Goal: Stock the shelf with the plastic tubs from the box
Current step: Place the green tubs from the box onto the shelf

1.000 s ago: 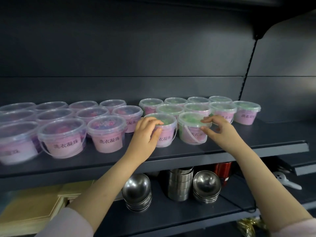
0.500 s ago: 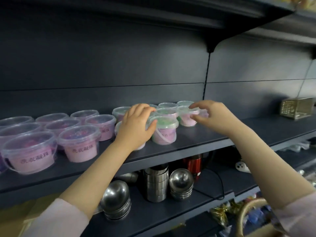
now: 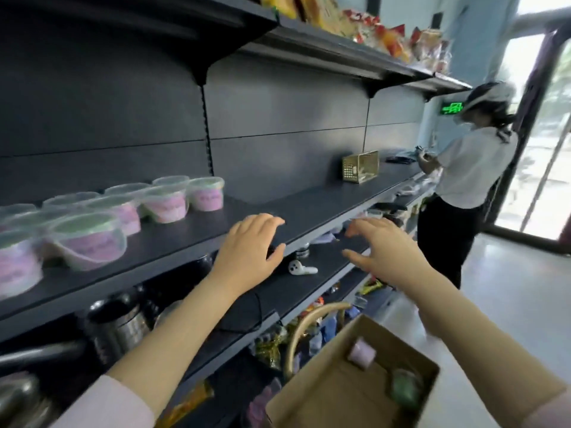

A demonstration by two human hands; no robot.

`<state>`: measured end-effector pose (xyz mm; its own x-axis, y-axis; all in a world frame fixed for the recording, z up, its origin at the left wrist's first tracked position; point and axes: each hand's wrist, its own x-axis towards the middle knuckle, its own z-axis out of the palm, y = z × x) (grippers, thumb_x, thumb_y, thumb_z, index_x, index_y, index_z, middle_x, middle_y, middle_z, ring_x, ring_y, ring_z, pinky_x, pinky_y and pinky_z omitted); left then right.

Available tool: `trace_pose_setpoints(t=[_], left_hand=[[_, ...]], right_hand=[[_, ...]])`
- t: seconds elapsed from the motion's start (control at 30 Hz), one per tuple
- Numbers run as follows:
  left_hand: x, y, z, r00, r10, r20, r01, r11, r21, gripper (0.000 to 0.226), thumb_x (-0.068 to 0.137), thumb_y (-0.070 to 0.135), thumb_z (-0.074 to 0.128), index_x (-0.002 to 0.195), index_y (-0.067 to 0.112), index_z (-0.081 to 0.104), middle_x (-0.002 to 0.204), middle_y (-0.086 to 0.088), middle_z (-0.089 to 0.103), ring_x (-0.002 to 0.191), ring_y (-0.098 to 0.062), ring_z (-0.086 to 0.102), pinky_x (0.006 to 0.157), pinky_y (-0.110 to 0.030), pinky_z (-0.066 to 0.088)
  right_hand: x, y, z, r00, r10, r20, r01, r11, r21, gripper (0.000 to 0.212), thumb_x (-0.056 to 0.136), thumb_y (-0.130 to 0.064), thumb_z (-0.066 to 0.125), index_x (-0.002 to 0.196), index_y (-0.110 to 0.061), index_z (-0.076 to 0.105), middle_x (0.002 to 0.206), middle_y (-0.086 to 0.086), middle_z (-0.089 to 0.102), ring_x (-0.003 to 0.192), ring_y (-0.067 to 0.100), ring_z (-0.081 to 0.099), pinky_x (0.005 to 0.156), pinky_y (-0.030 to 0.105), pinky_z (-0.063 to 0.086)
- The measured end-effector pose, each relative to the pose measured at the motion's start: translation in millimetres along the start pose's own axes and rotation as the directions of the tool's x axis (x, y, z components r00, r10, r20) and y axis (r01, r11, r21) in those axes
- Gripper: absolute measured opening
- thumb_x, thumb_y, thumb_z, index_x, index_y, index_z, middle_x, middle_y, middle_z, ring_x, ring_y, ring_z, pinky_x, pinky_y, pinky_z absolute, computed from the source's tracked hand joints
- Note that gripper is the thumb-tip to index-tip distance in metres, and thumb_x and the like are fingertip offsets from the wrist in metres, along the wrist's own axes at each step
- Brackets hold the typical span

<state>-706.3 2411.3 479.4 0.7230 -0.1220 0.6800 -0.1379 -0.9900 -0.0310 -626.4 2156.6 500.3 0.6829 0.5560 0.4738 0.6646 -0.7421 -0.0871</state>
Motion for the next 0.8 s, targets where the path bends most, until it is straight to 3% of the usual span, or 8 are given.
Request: trace_pose_setpoints(t=[0.17,0.37,0.5,0.63,0.8], left_hand=[[-10,63,83,0.978,0.063,0.198,-0.039,0.992,-0.123,0.039,0.091,0.036,0.055,0.127,0.020,0.052,0.125,0.004,0.055,0.119,-0.019,0.050,0.098,-0.036,0.041],[-34,91,174,0.867,0.127,0.483,-0.034,0.980,-0.196,0.047,0.092,0.039,0.051,0.136,0.023,0.043,0.131,0.006,0.051,0.123,-0.018,0.045,0.100,-0.033,0.038],[-39,90,240,0.766,0.147,0.626,0.010,0.971,-0.240,0.055,0.094,0.044,0.047,0.144,0.026,0.031,0.144,0.007,0.040,0.131,-0.016,0.038,0.104,-0.035,0.036],[-32,82,308,0.679,0.185,0.711,0.067,0.948,-0.311,0.056,0.093,0.044,0.048,0.143,0.023,0.034,0.143,0.005,0.043,0.133,-0.018,0.038,0.107,-0.038,0.035],[-28,70,389,0.569,0.204,0.796,0.311,0.844,-0.438,0.054,0.093,0.040,0.052,0.141,0.024,0.034,0.135,0.004,0.048,0.128,-0.017,0.042,0.105,-0.038,0.038]], right_hand=[[-76,90,49,0.956,0.213,0.203,-0.210,0.977,-0.033,0.049,0.087,-0.048,0.058,0.131,-0.026,0.048,0.127,-0.001,0.055,0.118,0.024,0.049,0.093,0.037,0.044],[-147,160,110,0.775,0.442,0.451,-0.526,0.847,0.073,0.054,0.088,-0.039,0.063,0.137,-0.027,0.045,0.134,0.000,0.053,0.121,0.023,0.048,0.098,0.035,0.043],[-173,181,150,0.656,0.561,0.505,-0.691,0.715,0.103,0.062,0.087,-0.030,0.066,0.142,-0.025,0.038,0.134,0.003,0.053,0.118,0.022,0.053,0.094,0.030,0.043],[-174,191,194,0.545,0.651,0.528,-0.800,0.593,0.093,0.062,0.087,-0.031,0.067,0.142,-0.020,0.039,0.137,0.002,0.052,0.122,0.021,0.051,0.097,0.031,0.042],[-156,196,253,0.389,0.746,0.541,-0.901,0.431,0.054,0.061,0.088,-0.034,0.065,0.142,-0.021,0.040,0.140,0.002,0.049,0.126,0.020,0.049,0.102,0.033,0.042]])
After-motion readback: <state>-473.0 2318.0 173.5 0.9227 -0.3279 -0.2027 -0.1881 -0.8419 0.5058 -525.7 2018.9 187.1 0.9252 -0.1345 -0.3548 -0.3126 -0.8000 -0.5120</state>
